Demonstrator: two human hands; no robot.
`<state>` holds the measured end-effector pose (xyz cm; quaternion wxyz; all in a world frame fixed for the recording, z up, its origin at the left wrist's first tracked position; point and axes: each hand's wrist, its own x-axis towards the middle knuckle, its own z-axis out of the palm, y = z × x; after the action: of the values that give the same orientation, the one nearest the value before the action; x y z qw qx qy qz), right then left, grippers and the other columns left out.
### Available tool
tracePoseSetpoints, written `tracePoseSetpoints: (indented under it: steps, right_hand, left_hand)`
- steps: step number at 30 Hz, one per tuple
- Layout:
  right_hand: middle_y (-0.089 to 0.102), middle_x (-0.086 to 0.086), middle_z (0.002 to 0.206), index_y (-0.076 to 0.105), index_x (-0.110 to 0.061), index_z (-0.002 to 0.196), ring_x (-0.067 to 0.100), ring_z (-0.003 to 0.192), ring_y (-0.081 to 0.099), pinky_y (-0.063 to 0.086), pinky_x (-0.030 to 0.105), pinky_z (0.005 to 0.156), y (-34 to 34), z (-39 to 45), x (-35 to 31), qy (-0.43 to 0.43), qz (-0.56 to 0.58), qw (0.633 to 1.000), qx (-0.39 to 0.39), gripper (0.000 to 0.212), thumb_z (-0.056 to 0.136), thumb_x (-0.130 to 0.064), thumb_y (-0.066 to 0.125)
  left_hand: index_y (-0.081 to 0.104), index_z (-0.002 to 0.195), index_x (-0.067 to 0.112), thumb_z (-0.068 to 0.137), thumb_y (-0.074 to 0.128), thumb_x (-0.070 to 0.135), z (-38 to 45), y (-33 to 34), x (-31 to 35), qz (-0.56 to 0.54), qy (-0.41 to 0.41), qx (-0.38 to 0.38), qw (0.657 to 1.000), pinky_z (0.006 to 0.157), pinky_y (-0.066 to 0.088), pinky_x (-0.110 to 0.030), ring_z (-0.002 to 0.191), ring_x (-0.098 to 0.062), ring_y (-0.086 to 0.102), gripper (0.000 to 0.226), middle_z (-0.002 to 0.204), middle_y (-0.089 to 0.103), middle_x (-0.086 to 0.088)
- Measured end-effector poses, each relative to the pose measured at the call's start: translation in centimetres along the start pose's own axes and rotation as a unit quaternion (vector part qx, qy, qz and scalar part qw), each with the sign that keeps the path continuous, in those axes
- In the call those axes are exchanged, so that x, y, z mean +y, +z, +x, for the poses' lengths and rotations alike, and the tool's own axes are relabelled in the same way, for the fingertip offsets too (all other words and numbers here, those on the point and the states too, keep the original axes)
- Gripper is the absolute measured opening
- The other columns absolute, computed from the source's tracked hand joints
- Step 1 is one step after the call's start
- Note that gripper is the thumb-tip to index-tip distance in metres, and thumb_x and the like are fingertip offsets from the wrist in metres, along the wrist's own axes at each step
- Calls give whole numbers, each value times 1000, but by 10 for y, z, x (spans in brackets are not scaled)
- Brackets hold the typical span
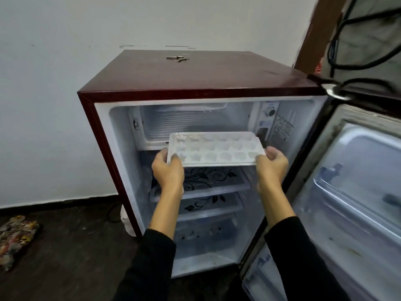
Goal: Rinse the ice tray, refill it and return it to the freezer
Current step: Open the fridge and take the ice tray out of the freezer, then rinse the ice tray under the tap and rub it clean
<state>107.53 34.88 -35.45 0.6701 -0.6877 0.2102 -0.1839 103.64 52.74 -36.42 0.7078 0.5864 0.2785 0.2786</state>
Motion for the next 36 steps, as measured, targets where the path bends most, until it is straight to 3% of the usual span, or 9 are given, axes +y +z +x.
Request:
tracePoseSetpoints:
  steps: [4,8,11,13,18,21,27,31,36]
  right_hand:
    - [60,3,114,58,-10,119,13,100,55,40,19,84,-69,-43,13,-18,11,999,44,38,83,1,51]
    - [57,0,118,56,-8,125,15,106,55,43,25,93,-144,-93,28,-5,3,994,108,42,84,-2,51]
    - [59,5,122,56,-8,125,20,110,57,46,36,99,-202,-129,41,-1,2,986,165,42,84,-3,51]
    - [61,7,120,59,-9,120,20,108,58,47,35,97,-241,-149,46,-1,4,978,209,39,82,-2,51]
    - [61,9,118,63,-12,113,18,103,59,48,36,95,-336,-188,56,12,19,943,333,35,81,-3,52]
    - [63,9,114,61,-21,101,21,100,61,51,38,92,-391,-207,54,3,42,912,408,29,80,-5,51]
    - [62,5,114,62,-13,109,15,101,60,51,31,89,-497,-248,43,7,90,831,549,30,83,-6,48]
    - [62,5,114,62,-12,112,16,103,60,50,27,87,-560,-280,42,-3,114,758,642,33,83,-5,47]
    - [60,3,119,60,-13,117,14,106,58,49,26,90,-633,-319,41,-15,123,677,726,37,85,-5,45]
  left_hand:
    - [60,84,20,91,48,3,-65,-16,-15,-6,-30,-39,999,68,52,-33,80,-18,60,22,89,63,-1]
    - [50,106,19,93,48,8,-138,-24,-22,-22,-76,-42,996,67,48,-26,80,-9,57,18,95,58,5]
    - [51,110,18,92,46,11,-192,-33,-30,-29,-120,-69,990,78,54,-36,91,-17,61,20,106,61,-2]
    - [54,111,15,92,45,13,-226,-36,-37,-32,-150,-92,984,88,54,-44,100,-23,62,22,114,63,-7]
    - [57,89,21,92,45,12,-313,-22,-39,-34,-184,-187,964,79,56,-39,98,-26,64,15,110,65,-10]
    - [56,93,23,91,47,14,-368,-10,-39,-27,-202,-256,945,83,56,-46,98,-26,66,13,110,66,-9]
    - [54,109,17,95,46,17,-479,12,-46,3,-228,-411,883,70,58,-39,88,-19,66,17,104,65,-4]
    - [57,119,9,95,48,14,-553,25,-53,18,-271,-508,817,83,56,-41,92,-21,66,27,104,68,-6]
    - [56,122,9,96,49,16,-645,38,-58,51,-300,-617,726,86,54,-44,97,-21,66,28,110,67,-7]
